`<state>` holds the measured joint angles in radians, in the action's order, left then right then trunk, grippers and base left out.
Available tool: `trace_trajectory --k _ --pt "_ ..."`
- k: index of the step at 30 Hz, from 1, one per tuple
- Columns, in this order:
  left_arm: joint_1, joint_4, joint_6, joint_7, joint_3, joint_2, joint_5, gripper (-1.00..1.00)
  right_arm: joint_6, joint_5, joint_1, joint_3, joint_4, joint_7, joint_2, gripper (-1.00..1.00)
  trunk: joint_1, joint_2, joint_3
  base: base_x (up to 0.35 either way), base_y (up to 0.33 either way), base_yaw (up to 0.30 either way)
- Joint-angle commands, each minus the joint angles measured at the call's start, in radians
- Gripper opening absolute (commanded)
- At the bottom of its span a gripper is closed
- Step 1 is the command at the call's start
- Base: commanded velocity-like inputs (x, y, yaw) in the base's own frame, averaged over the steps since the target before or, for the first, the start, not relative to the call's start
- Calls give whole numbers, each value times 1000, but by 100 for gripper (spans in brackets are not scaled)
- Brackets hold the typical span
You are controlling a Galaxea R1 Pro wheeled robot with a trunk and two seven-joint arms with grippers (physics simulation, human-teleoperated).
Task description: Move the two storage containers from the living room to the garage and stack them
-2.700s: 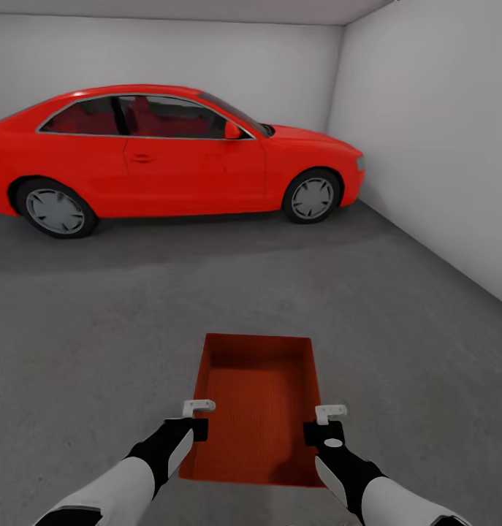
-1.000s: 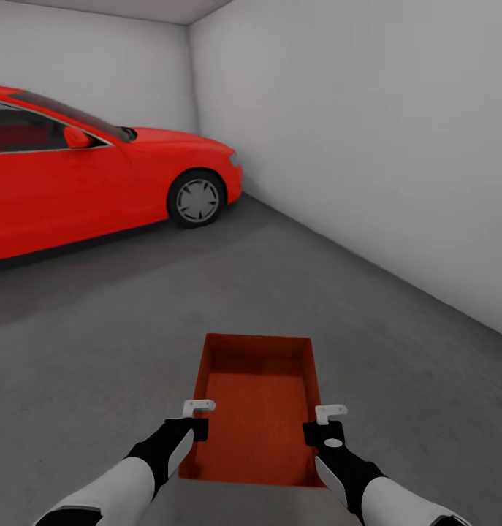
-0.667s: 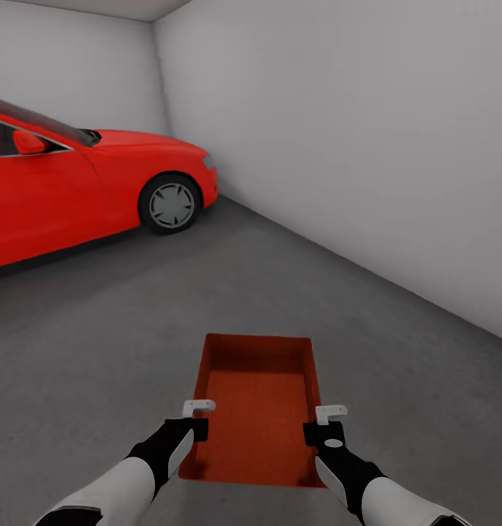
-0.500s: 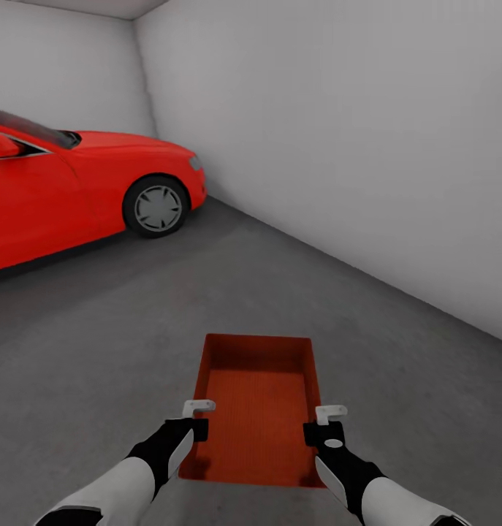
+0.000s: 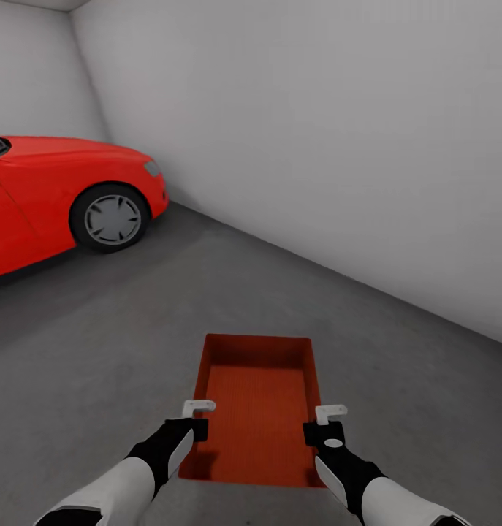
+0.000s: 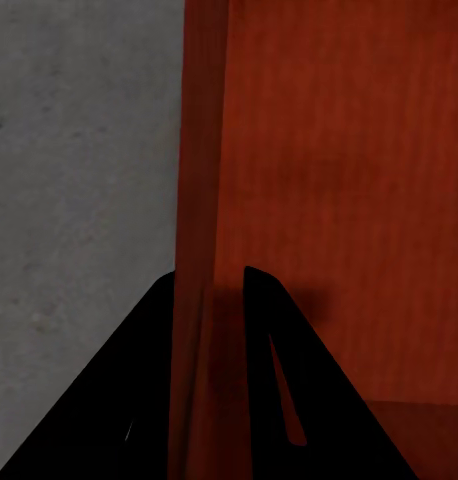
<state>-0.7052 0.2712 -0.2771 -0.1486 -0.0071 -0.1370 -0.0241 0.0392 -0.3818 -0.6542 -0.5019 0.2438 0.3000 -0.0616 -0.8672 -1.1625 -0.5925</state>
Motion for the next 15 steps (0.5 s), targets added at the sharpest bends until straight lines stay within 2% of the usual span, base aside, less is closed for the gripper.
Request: trace_trajectory --k 1,15 --pt "0 6 -8 -11 -10 0 24 -100 0 -28 -1 -20 -18 8 0 -100 -1 0 -1 321 0 -286" --pt "0 6 -8 -11 -10 -1 24 -100 0 -28 -1 -20 -18 8 0 -100 -1 0 -1 321 0 -286"
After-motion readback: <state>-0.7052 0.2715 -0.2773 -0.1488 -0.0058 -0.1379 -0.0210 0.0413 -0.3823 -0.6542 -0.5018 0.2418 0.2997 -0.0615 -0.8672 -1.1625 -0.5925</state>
